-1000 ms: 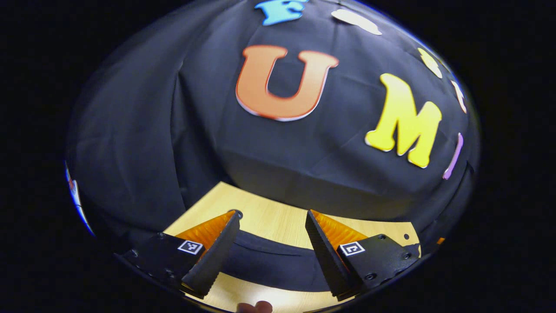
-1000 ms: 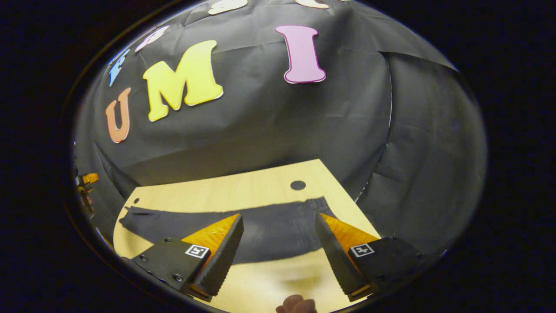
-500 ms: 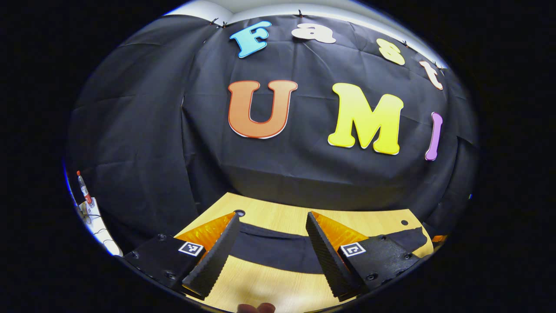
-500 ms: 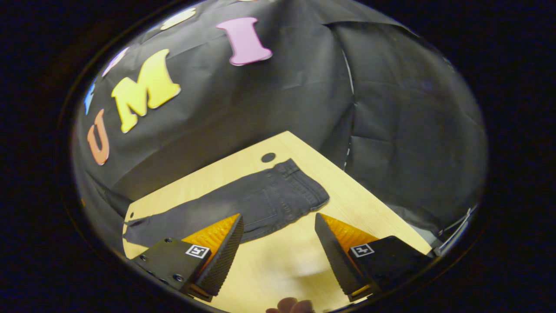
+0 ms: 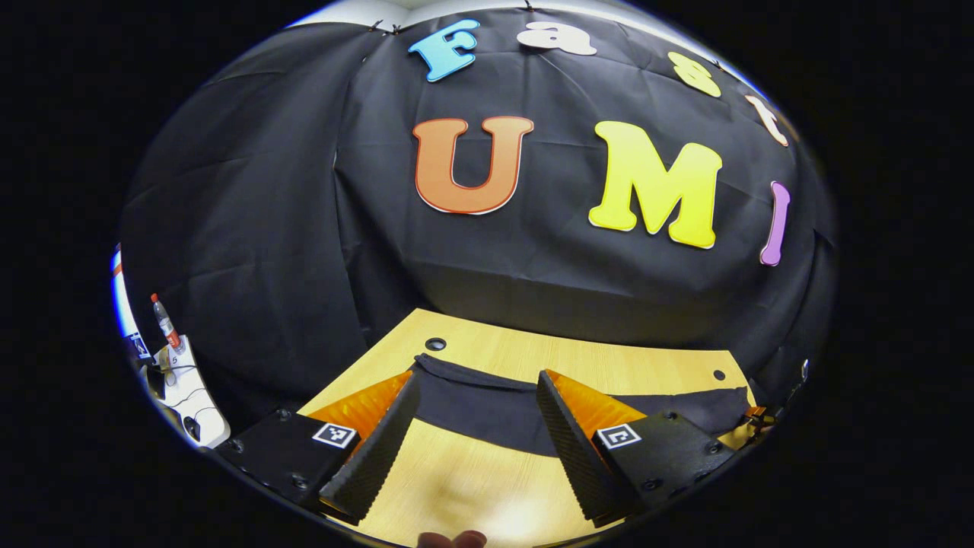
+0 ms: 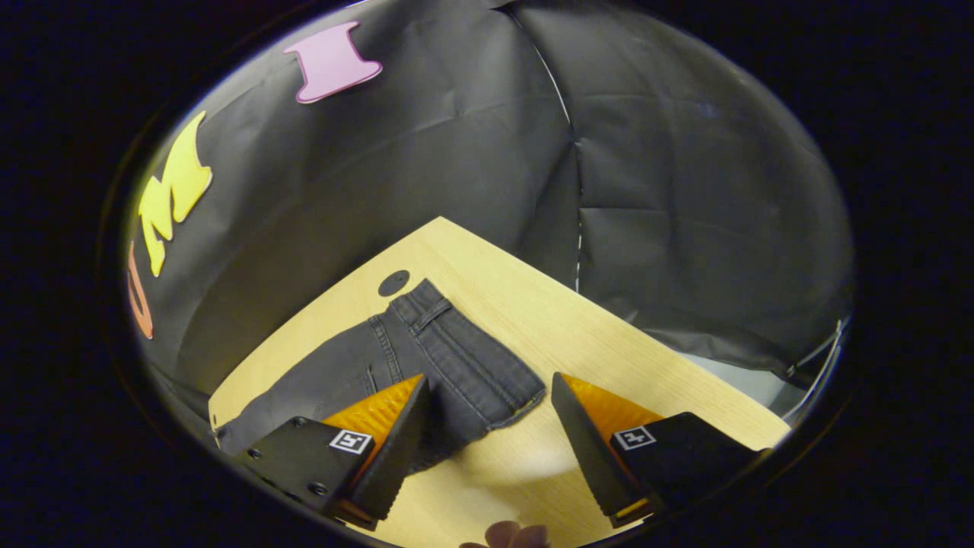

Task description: Grasp the waist and the cuffs of the jeans and fold them to make the two legs overlap; first hold the waist and fold one-third of the jeans toward the cuffs, then hold the cuffs and fold the remaining one-third in the same direction to finish folding.

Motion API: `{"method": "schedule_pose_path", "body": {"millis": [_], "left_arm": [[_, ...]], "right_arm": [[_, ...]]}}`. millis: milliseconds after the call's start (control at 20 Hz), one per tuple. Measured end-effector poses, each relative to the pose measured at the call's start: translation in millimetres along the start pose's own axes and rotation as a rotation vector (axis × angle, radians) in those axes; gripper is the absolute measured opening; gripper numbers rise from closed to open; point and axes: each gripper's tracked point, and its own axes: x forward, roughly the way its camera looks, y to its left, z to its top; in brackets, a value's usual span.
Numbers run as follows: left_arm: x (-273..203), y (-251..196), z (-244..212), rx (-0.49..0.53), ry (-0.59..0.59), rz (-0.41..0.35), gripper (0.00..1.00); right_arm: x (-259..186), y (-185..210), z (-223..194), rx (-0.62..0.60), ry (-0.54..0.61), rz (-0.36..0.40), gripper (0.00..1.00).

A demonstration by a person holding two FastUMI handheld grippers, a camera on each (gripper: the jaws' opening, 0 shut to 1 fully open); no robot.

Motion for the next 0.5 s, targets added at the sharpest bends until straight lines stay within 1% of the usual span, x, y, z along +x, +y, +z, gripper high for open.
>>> {"method": "schedule_pose_path", "body": {"millis": [50, 200, 250, 300, 350, 450, 500], "left_arm": [[0.2, -0.8, -1.4, -0.004, 0.006, 0.000, 0.99], [2.3, -1.7, -6.0, -0.015, 0.014, -0.003, 0.99], [4.0, -1.5, -7.7, -0.016, 0.018, -0.006, 0.99], [4.6, -1.0, -8.7, -0.019, 0.022, -0.007, 0.99], [6.4, -1.3, -10.9, -0.023, 0.025, -0.010, 0.99], [8.4, 0.4, -16.3, -0.034, 0.041, -0.016, 0.99], [8.4, 1.5, -17.5, -0.037, 0.043, -0.018, 0.99]], "right_arm": [[2.1, 1.3, 2.6, -0.019, -0.017, 0.002, 0.99], [5.7, 1.2, 1.1, -0.076, -0.016, 0.005, 0.99], [4.9, 0.6, 2.8, -0.078, -0.016, 0.007, 0.92], [5.3, 1.6, 3.6, -0.074, -0.012, 0.012, 0.92], [3.7, 3.3, 5.0, -0.064, -0.005, 0.019, 0.90], [6.0, 7.3, -0.9, -0.004, 0.041, 0.044, 0.57], [9.6, 7.1, 0.3, 0.017, 0.039, 0.047, 0.41]]}}
